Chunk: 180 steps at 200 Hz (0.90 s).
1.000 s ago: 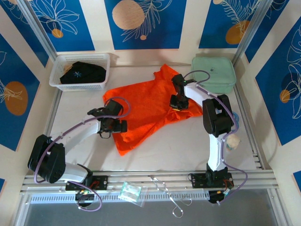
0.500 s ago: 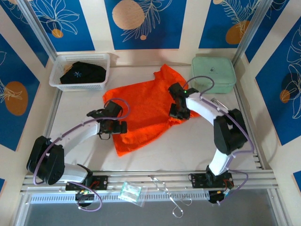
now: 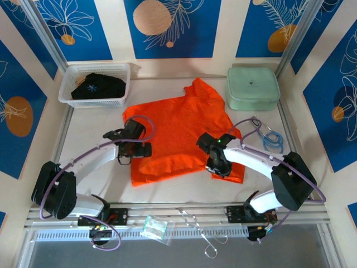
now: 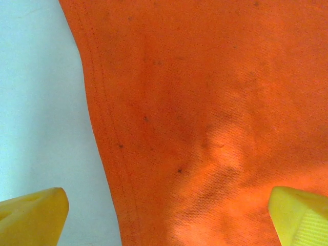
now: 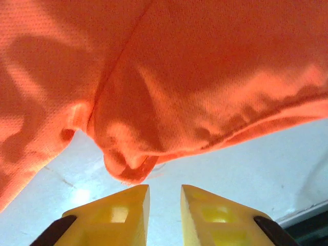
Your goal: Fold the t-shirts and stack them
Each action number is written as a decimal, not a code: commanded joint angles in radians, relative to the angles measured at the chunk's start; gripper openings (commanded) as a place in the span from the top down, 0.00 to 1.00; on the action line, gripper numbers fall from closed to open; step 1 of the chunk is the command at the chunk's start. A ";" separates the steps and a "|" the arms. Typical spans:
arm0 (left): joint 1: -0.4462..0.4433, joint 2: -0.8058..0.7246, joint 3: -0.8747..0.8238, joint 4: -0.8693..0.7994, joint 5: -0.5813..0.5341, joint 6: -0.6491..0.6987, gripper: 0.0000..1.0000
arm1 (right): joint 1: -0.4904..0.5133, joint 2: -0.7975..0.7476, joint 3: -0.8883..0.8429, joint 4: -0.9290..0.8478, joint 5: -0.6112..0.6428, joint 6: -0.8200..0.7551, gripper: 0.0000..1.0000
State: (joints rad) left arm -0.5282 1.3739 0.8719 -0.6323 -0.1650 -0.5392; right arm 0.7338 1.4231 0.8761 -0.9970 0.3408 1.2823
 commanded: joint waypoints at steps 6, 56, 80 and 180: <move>-0.008 0.013 0.006 0.010 -0.002 0.024 0.00 | 0.019 -0.021 0.057 -0.079 0.046 0.087 0.67; -0.007 0.081 0.015 0.018 -0.045 -0.004 0.00 | -0.249 0.022 0.126 0.079 -0.004 -0.303 0.64; -0.007 0.168 0.019 0.062 -0.031 -0.044 0.03 | -0.394 0.160 0.204 0.198 -0.101 -0.469 0.77; -0.012 0.339 -0.024 0.179 0.051 -0.111 0.12 | -0.531 0.279 0.069 0.326 -0.137 -0.357 0.96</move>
State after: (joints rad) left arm -0.5282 1.6333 0.8780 -0.5091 -0.1696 -0.6472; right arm 0.2123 1.7508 1.0473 -0.6498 0.2199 0.8608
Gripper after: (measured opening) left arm 0.885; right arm 0.062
